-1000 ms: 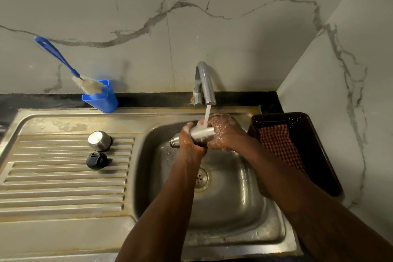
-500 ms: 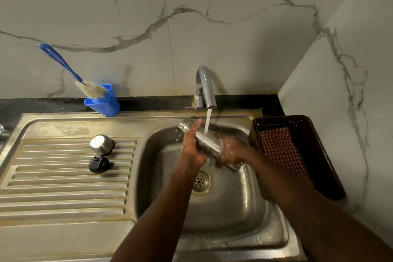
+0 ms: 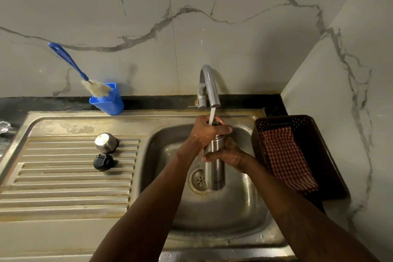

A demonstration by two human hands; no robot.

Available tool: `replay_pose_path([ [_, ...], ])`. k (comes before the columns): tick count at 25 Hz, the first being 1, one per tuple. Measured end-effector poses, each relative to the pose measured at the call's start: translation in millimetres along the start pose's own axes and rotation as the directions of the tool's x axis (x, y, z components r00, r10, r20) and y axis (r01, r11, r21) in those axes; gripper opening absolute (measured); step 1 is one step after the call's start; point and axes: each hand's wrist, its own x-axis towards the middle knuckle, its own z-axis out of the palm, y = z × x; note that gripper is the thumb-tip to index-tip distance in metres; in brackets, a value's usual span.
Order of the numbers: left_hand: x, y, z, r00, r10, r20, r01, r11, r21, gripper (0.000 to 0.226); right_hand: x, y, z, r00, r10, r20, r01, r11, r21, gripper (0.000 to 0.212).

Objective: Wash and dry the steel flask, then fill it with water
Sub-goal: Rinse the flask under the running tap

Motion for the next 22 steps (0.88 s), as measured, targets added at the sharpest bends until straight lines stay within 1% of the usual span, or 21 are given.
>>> replay_pose_path([
  [1,1,2,-3,0.996,-0.035,0.077,0.039,0.998,-0.049,0.020,-1,-1,0,1.000,0.005,0.006,-0.005,1.000,0.006,0.073],
  [2,2,2,-4,0.991,-0.075,0.107,0.083,0.994,-0.074,0.021,-1,0,-1,1.000,0.016,0.014,-0.016,1.000,0.006,0.066],
  [3,4,3,-2,0.992,-0.106,0.069,0.112,0.990,-0.086,0.021,0,0,-1,1.000,0.029,0.012,-0.029,0.999,0.017,0.059],
  [5,15,-2,7,0.964,-0.208,-0.165,0.200,0.978,-0.065,0.020,1,-9,1,0.996,0.085,-0.028,-0.084,0.995,0.048,0.047],
  [6,20,-5,11,0.910,-0.274,-0.312,0.276,0.960,-0.036,0.020,2,-17,5,0.989,0.125,-0.074,-0.122,0.992,0.039,0.040],
  [7,25,-5,13,0.847,-0.318,-0.425,0.348,0.938,-0.009,0.018,2,-25,11,0.974,0.166,-0.154,-0.174,0.984,-0.042,0.032],
  [8,26,-5,14,0.790,-0.359,-0.496,0.412,0.911,-0.004,0.019,1,-32,19,0.950,0.160,-0.269,-0.226,0.946,-0.233,0.025],
  [9,28,-7,14,0.758,-0.393,-0.520,0.454,0.891,-0.012,0.026,-1,-37,28,0.925,0.072,-0.374,-0.249,0.857,-0.451,0.023],
  [10,29,-8,12,0.768,-0.385,-0.512,0.466,0.884,0.034,0.033,-1,-38,36,0.906,-0.052,-0.420,-0.233,0.767,-0.597,0.022],
  [11,25,-8,8,0.804,-0.363,-0.472,0.469,0.874,0.126,0.038,-1,-39,42,0.894,-0.139,-0.426,-0.194,0.737,-0.647,0.022],
  [12,22,-5,5,0.806,-0.384,-0.450,0.481,0.868,0.120,0.040,0,-40,42,0.892,-0.149,-0.426,-0.180,0.749,-0.638,0.026],
  [13,26,-6,2,0.796,-0.404,-0.450,0.528,0.827,0.191,0.038,4,-38,37,0.903,-0.078,-0.422,-0.207,0.781,-0.589,0.032],
  [14,27,-10,-3,0.817,-0.454,-0.354,0.538,0.822,0.186,0.031,6,-38,28,0.930,0.041,-0.366,-0.243,0.816,-0.524,0.039],
  [15,24,-15,-8,0.861,-0.445,-0.248,0.473,0.878,0.067,0.022,11,-35,16,0.956,0.161,-0.245,-0.257,0.865,-0.432,0.044],
  [16,16,-16,-12,0.903,-0.424,-0.069,0.402,0.891,-0.212,0.013,12,-31,3,0.968,0.243,-0.057,-0.249,0.919,-0.306,0.050],
  [17,8,-14,-14,0.934,-0.342,0.107,0.354,0.832,-0.427,0.005,11,-26,-8,0.951,0.260,0.166,-0.242,0.963,-0.120,0.052],
  [18,7,-11,-18,0.938,-0.248,0.241,0.342,0.777,-0.528,0.004,8,-21,-14,0.914,0.195,0.355,-0.248,0.962,0.110,0.051],
  [19,6,-7,-19,0.925,-0.203,0.322,0.355,0.764,-0.539,0.013,6,-17,-16,0.886,0.103,0.451,-0.248,0.929,0.273,0.049],
  [20,10,-6,-17,0.920,-0.214,0.329,0.361,0.789,-0.497,0.020,6,-14,-18,0.874,0.056,0.482,-0.246,0.908,0.340,0.048],
  [21,13,-5,-16,0.924,-0.264,0.278,0.368,0.812,-0.453,0.020,6,-15,-15,0.889,0.068,0.453,-0.241,0.910,0.336,0.050],
  [22,18,-9,-14,0.930,-0.337,0.150,0.369,0.845,-0.387,0.015,9,-14,-9,0.922,0.126,0.365,-0.238,0.930,0.280,0.054],
])
